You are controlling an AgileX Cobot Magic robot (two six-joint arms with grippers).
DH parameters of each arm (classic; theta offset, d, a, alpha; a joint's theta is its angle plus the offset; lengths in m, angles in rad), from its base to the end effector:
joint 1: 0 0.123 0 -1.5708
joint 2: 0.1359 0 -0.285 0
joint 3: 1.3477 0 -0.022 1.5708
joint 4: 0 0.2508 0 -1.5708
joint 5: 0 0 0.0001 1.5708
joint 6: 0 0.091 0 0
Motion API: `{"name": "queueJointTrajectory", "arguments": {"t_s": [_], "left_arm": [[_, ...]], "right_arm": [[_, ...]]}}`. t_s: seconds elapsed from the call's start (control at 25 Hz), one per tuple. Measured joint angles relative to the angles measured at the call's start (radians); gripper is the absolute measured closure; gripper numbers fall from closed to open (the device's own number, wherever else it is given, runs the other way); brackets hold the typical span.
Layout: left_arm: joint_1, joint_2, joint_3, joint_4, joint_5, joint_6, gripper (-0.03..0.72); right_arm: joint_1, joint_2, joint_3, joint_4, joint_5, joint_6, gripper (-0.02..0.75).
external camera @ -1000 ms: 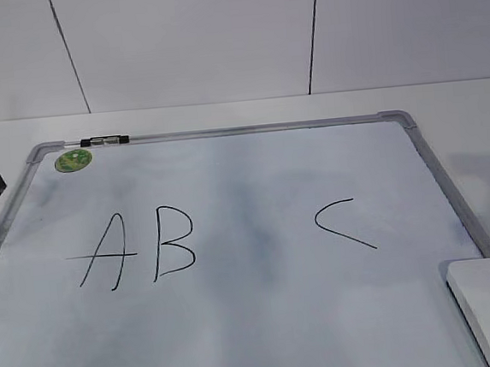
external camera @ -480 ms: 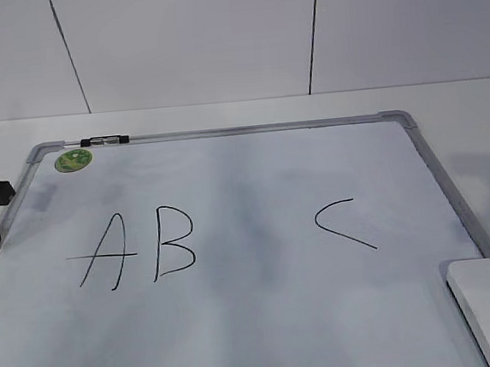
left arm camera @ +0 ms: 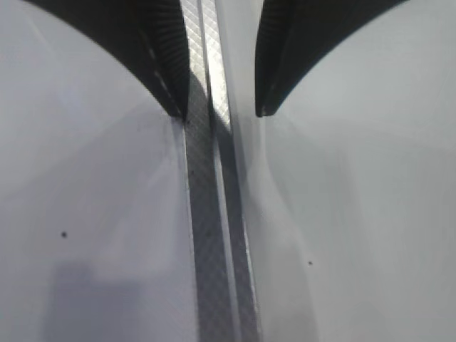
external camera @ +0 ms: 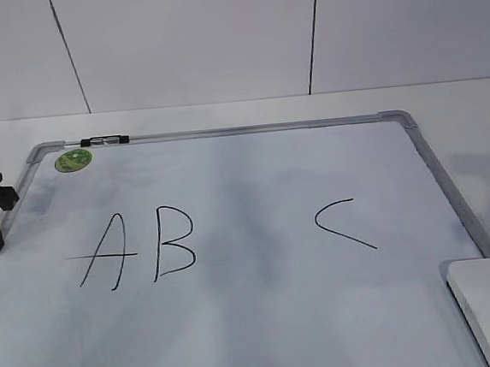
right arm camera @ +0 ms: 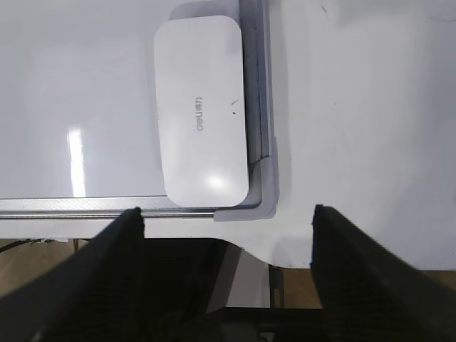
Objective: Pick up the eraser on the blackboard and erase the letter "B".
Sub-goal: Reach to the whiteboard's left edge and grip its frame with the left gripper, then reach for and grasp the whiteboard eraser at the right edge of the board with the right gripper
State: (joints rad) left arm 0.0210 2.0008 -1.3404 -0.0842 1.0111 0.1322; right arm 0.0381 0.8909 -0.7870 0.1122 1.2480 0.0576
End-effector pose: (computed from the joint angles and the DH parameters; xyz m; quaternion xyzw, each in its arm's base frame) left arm 0.3743 0.0014 0.1553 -0.0330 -0.9988 0.0359 0.0040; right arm 0.1305 0.0146 0.2984 0.0191 0.9866 0.0625 0.1494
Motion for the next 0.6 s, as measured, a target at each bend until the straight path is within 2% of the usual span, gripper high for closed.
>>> {"name": "queueJointTrajectory", "arguments": {"t_s": [0.6], "left_arm": [[0.0,0.01,-0.009,0.0,-0.005,0.002,0.489]], "right_arm": [[0.0,0.0,0.0,0.0,0.0,-0.001,0.165]]}}
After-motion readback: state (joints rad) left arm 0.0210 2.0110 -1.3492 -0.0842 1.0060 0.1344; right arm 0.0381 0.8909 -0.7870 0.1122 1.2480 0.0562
